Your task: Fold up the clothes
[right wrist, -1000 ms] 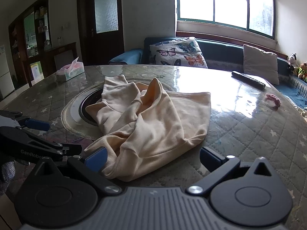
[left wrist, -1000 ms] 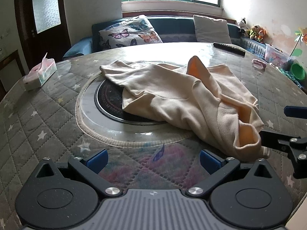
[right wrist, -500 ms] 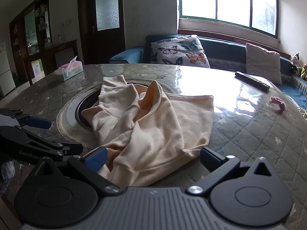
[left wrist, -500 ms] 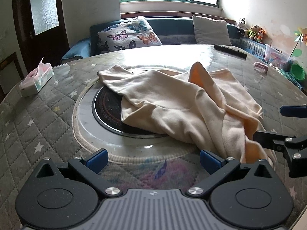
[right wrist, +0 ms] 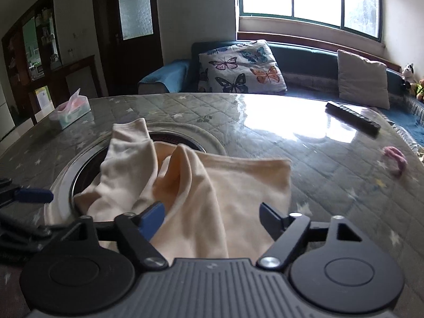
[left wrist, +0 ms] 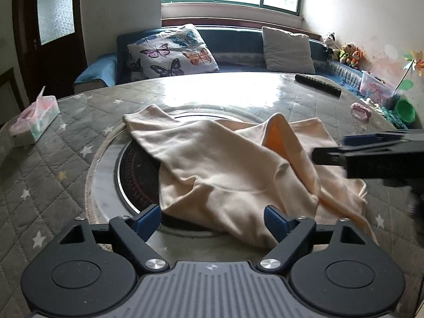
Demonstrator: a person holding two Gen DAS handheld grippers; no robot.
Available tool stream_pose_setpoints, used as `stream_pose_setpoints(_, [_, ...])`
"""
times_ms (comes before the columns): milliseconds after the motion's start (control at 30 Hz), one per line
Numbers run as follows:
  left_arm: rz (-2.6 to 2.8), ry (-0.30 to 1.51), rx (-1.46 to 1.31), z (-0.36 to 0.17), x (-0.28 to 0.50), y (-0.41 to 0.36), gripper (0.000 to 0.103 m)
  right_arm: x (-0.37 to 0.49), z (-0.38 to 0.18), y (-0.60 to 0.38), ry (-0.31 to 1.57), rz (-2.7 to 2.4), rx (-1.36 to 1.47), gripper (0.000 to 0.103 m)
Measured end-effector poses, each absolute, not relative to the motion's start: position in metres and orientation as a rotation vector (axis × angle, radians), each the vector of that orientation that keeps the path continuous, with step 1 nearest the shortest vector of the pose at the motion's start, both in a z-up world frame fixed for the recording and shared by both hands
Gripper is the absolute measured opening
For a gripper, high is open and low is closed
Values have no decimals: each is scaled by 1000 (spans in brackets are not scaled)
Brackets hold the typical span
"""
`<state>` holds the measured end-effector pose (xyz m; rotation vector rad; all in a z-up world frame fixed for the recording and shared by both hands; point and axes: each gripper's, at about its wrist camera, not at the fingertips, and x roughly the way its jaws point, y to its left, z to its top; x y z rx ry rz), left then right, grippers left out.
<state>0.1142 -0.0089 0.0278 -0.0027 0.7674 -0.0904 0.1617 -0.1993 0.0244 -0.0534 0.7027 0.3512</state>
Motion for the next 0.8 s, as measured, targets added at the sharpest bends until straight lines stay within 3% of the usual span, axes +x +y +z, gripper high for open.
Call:
stream_pose_setpoints(167, [-116,764,-4,32,130,-12,85,197,19,-185,727,398,-40,61])
stream_pose_setpoints(267, [-132,766,-3,34,141,-15,85,213,13,-176,746,420,-50,48])
stream_pose_setpoints(400, [-154,766,7,37,156,-25,85,227,5,-176,765,417,-59,11])
stream_pose_setpoints(433, [-158,767,6,38,160,-27,85,228,4,-178,768,409,-53,8])
stream_pose_setpoints(700, [-159,826,20,29,204,-56,85,212,24,-223,711,331,-7,7])
stream_pose_setpoints(800, [-137,875,37,19,217,-64,72,201,33,-246,691,280,15,7])
